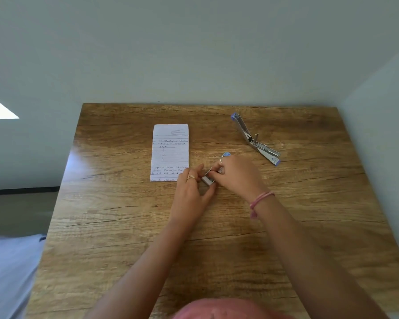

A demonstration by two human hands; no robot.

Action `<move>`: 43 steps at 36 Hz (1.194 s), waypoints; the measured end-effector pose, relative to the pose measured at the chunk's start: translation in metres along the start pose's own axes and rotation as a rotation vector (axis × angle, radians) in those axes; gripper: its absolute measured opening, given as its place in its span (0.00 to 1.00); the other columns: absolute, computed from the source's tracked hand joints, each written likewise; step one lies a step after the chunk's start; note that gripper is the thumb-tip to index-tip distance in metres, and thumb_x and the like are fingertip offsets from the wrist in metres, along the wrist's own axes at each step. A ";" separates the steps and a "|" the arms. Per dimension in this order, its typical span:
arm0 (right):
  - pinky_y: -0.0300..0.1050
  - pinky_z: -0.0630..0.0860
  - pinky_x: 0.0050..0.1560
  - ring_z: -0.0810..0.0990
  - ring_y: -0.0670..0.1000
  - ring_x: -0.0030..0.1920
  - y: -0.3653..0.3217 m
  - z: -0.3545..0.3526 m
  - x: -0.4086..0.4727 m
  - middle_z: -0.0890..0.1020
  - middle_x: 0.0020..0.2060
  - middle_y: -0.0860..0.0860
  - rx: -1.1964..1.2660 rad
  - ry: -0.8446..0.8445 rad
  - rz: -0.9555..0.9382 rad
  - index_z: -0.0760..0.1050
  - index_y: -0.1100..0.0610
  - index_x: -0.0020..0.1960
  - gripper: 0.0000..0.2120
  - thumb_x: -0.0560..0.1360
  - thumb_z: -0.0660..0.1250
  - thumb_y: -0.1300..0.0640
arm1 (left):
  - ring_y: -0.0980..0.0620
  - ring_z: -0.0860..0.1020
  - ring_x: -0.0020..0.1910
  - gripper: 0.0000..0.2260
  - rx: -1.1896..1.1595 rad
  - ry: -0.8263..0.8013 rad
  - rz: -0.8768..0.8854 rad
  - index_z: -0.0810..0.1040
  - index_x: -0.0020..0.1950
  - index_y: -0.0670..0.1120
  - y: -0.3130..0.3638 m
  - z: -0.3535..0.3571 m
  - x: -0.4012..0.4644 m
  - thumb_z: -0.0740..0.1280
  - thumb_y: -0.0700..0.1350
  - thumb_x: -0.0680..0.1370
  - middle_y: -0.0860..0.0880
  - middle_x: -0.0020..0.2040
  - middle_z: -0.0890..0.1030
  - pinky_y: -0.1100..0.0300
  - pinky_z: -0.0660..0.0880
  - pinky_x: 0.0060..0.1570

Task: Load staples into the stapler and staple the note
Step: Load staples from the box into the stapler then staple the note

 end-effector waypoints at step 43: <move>0.39 0.64 0.26 0.73 0.46 0.29 -0.007 -0.006 -0.005 0.75 0.26 0.46 -0.056 0.062 0.120 0.82 0.51 0.38 0.10 0.76 0.67 0.49 | 0.57 0.71 0.53 0.25 -0.016 0.025 -0.023 0.69 0.69 0.47 -0.006 0.003 0.004 0.71 0.51 0.74 0.56 0.52 0.71 0.56 0.73 0.59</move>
Point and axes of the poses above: each hand's wrist, its own x-axis towards the middle knuckle, its own z-axis out of the palm, y = z × x, the point moved 7 cm from there along x, towards the middle knuckle
